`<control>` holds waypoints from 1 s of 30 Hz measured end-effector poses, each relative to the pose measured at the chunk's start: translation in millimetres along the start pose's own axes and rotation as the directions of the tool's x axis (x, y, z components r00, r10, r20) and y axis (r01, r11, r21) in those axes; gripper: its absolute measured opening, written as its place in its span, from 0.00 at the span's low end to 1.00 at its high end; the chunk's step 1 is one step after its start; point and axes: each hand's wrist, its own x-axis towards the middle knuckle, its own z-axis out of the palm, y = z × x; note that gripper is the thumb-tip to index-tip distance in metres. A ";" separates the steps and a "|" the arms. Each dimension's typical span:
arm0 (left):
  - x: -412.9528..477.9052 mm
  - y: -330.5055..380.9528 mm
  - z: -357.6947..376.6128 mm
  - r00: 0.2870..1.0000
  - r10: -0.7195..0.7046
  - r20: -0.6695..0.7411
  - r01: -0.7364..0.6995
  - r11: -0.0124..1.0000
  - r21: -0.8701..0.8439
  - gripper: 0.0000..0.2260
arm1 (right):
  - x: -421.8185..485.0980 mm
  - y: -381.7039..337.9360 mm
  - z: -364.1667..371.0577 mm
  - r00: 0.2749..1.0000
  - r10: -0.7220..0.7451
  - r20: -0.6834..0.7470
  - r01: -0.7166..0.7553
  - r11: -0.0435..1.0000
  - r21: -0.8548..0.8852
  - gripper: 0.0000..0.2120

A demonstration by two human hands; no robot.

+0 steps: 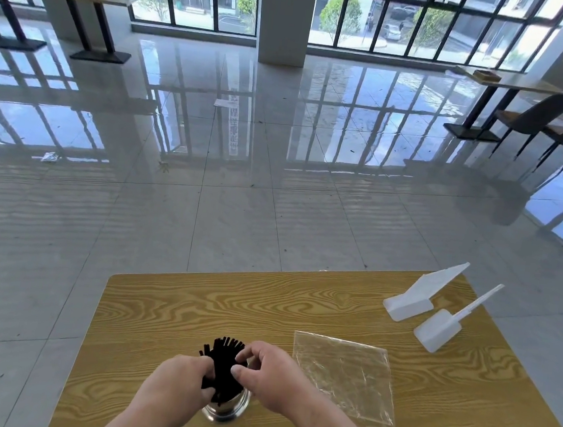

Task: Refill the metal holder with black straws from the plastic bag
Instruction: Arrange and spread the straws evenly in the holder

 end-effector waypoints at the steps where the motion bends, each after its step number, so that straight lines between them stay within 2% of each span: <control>1: 0.1 0.5 -0.8 1.000 0.012 -0.014 -0.012 1.000 0.016 0.03 | -0.2 0.3 0.4 1.000 -0.001 0.001 0.001 1.000 -0.004 0.11; 9: -0.6 8.9 -12.0 0.992 0.107 -0.072 -0.099 0.990 0.104 0.02 | -4.3 -1.3 3.0 1.000 0.029 -0.008 -0.029 1.000 0.002 0.09; 17: -8.9 14.5 -37.9 0.987 0.083 -0.136 -0.080 0.996 0.028 0.03 | -8.9 -4.0 1.2 0.999 0.017 -0.032 -0.016 1.000 0.022 0.07; 30: -19.8 16.8 -72.9 0.975 0.057 -0.215 -0.057 0.998 0.004 0.04 | -16.2 -5.3 4.1 0.999 0.045 -0.029 -0.045 0.999 -0.001 0.05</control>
